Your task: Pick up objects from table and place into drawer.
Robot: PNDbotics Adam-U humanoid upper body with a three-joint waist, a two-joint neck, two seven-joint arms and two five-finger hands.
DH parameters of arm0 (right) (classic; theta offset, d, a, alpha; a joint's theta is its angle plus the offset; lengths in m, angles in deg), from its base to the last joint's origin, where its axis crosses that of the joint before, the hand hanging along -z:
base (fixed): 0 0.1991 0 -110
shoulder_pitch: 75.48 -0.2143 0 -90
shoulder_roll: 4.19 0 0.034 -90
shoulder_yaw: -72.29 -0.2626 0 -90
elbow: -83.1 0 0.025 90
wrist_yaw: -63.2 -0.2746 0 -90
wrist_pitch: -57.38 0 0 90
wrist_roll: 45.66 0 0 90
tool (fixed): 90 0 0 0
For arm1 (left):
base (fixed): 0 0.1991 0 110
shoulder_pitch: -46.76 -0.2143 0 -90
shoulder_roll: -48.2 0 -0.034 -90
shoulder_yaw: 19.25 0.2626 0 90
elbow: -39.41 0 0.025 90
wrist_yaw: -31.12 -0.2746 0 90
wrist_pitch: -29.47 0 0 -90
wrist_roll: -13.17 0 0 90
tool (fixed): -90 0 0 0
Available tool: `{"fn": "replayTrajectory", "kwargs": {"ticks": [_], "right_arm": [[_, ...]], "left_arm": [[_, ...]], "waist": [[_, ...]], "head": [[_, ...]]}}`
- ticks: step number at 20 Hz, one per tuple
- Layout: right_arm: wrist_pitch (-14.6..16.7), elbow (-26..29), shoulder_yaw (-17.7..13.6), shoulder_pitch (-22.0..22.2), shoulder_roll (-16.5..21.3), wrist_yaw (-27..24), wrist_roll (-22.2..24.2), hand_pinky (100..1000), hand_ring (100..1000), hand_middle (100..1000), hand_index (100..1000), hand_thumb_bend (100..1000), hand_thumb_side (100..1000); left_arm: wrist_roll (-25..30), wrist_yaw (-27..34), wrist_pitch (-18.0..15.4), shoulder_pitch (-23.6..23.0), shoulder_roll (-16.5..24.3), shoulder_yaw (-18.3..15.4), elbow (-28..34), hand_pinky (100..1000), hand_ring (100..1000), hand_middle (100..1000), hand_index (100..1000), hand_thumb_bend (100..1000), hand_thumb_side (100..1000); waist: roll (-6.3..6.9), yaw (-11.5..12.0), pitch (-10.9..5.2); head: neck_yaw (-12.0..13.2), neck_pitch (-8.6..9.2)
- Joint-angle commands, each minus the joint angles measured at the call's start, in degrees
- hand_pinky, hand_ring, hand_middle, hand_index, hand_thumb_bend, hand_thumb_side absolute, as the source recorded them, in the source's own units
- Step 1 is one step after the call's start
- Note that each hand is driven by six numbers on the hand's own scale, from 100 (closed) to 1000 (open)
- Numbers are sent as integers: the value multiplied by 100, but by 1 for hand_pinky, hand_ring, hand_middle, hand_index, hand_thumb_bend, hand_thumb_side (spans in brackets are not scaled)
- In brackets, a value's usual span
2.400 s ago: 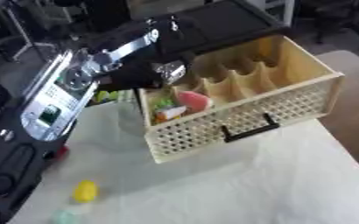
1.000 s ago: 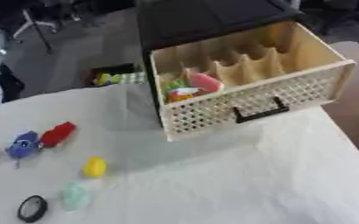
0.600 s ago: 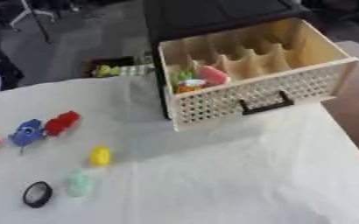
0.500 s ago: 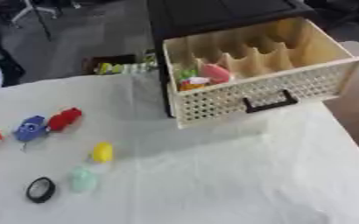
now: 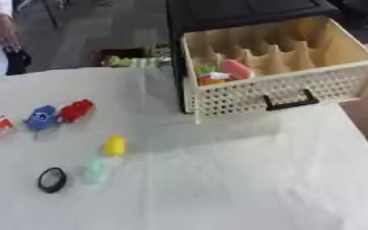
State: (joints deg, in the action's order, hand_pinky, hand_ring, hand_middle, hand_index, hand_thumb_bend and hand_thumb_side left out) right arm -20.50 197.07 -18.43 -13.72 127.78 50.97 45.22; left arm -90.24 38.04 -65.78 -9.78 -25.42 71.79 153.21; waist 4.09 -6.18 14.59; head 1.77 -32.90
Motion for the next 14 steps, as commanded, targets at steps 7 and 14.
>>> {"fn": "replayTrajectory", "kwargs": {"ticks": [7,14], "right_arm": [[226,62,388,114,1045,13,1412,524,656,601,799,119,999],[424,62,709,342,1384,-202,2337,516,648,604,800,121,972]], "left_arm": [[-194,-144,-378,-626,-403,-192,79,433,630,672,873,100,830],[-51,-102,-375,-1018,-791,-243,79,434,627,665,867,100,859]], "waist": [[-156,49,-157],[-222,44,-170]], "head": [[81,-78],[121,-53]]}}
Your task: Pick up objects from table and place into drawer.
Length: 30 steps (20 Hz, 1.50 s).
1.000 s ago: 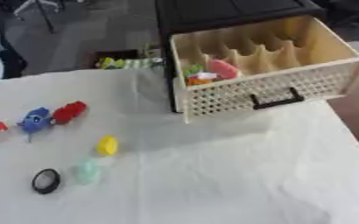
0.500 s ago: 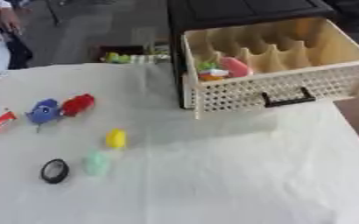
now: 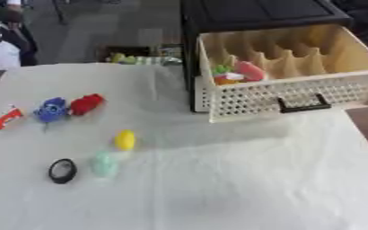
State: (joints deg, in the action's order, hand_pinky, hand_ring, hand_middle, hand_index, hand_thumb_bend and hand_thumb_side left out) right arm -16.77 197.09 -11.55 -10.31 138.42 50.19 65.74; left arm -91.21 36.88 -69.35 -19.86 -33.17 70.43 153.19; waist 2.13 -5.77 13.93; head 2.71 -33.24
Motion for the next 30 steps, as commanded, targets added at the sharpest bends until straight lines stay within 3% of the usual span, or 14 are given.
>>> {"fn": "replayTrajectory", "kwargs": {"ticks": [1,7,11,13,17,22,30], "right_arm": [[63,60,32,26,342,-172,396,515,651,607,803,119,968],[145,60,257,164,485,-373,1159,507,655,625,826,105,946],[82,60,418,218,503,-482,1548,502,655,633,838,100,906],[-37,60,522,253,476,-508,1745,504,658,644,852,100,930],[-384,60,792,112,343,-582,2041,517,669,658,880,100,931],[-929,60,1227,-417,52,-594,2381,519,669,653,897,100,948],[-1826,60,1609,-1051,-372,-356,2437,510,660,646,902,100,957]], "left_arm": [[58,16,-29,-42,-47,-111,81,434,626,665,866,100,863],[210,57,-59,-300,-361,-119,81,438,626,660,858,100,882],[280,41,-21,-351,-436,-108,81,444,625,659,853,100,875],[299,41,1,-360,-468,-95,81,445,625,658,853,100,885],[355,56,62,-369,-569,-54,81,446,623,655,852,100,894],[437,60,159,-404,-724,-22,81,445,622,654,849,100,907],[490,9,316,-437,-906,-19,81,444,621,652,846,100,926]], "waist": [[-28,2,-102],[-43,8,-87],[-51,8,-89],[-55,8,-89],[-51,43,-94],[-43,112,-86],[-40,196,-7]], "head": [[32,-15],[36,21],[25,39],[7,49],[-43,51],[-134,53],[-177,-11]]}}
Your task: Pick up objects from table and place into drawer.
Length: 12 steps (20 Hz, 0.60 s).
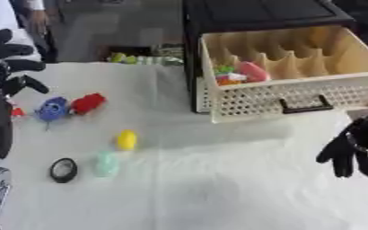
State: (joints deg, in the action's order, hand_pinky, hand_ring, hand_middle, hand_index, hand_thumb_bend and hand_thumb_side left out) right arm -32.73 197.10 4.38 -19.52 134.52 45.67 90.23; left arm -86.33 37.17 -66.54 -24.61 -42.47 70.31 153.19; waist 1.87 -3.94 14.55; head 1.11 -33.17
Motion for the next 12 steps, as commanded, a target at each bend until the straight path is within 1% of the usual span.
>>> {"fn": "replayTrajectory", "kwargs": {"ticks": [1,7,10,12], "right_arm": [[-322,59,46,-169,-29,117,-11,510,660,646,903,100,958],[-872,59,193,-317,-235,294,96,534,686,674,930,100,991],[-1082,59,206,-355,-301,382,95,577,713,704,939,100,1000],[-1187,59,201,-373,-334,444,76,584,716,707,939,100,1000]], "left_arm": [[3,-28,39,36,11,-5,81,444,621,652,846,100,926],[5,-86,71,28,-75,-2,81,443,620,651,844,100,935],[15,-120,100,18,-114,1,81,443,620,651,843,100,939],[14,-142,111,15,-130,-1,81,443,620,651,843,100,940]], "waist": [[-10,25,-54],[13,85,45],[18,104,87],[20,118,109]], "head": [[-21,-22],[-54,18],[-69,31],[-82,39]]}}
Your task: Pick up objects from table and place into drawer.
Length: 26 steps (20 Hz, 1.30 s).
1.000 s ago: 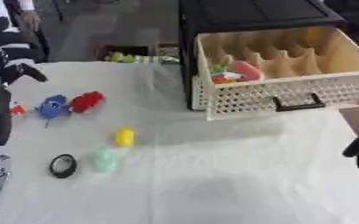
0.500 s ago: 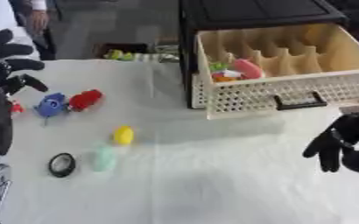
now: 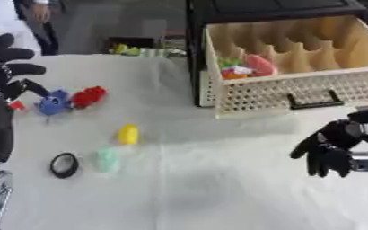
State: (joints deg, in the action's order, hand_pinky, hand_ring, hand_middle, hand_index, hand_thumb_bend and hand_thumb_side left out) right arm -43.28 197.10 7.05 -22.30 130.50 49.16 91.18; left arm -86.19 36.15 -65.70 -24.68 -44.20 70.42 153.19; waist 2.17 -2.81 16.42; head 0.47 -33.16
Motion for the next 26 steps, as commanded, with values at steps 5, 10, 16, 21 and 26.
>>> {"fn": "replayTrajectory", "kwargs": {"ticks": [5,10,16,21,26], "right_arm": [[-311,59,-79,-140,-5,205,-77,590,720,711,935,100,1000],[-444,4,-105,-187,-68,303,-140,591,719,710,924,100,1000],[-337,-464,-75,-312,-227,513,-128,582,711,697,899,100,1000],[-146,-834,-35,-456,-366,641,-98,577,705,687,882,100,1000],[-15,-1122,-15,-565,-473,782,-72,578,705,687,879,100,1000]], "left_arm": [[5,-89,76,4,-12,-9,81,442,619,650,842,100,949],[8,-130,127,-7,-67,-8,81,441,619,649,841,100,956],[13,-173,163,-22,-136,-7,81,441,618,648,840,100,965],[24,-206,188,-24,-183,-3,81,441,618,648,840,100,968],[33,-227,193,-13,-210,1,81,441,618,648,839,100,971]], "waist": [[-14,36,-24],[-25,76,26],[-26,148,94],[-31,198,146],[-39,230,192]], "head": [[-54,96],[-93,168],[-160,281],[-191,361],[-196,420]]}}
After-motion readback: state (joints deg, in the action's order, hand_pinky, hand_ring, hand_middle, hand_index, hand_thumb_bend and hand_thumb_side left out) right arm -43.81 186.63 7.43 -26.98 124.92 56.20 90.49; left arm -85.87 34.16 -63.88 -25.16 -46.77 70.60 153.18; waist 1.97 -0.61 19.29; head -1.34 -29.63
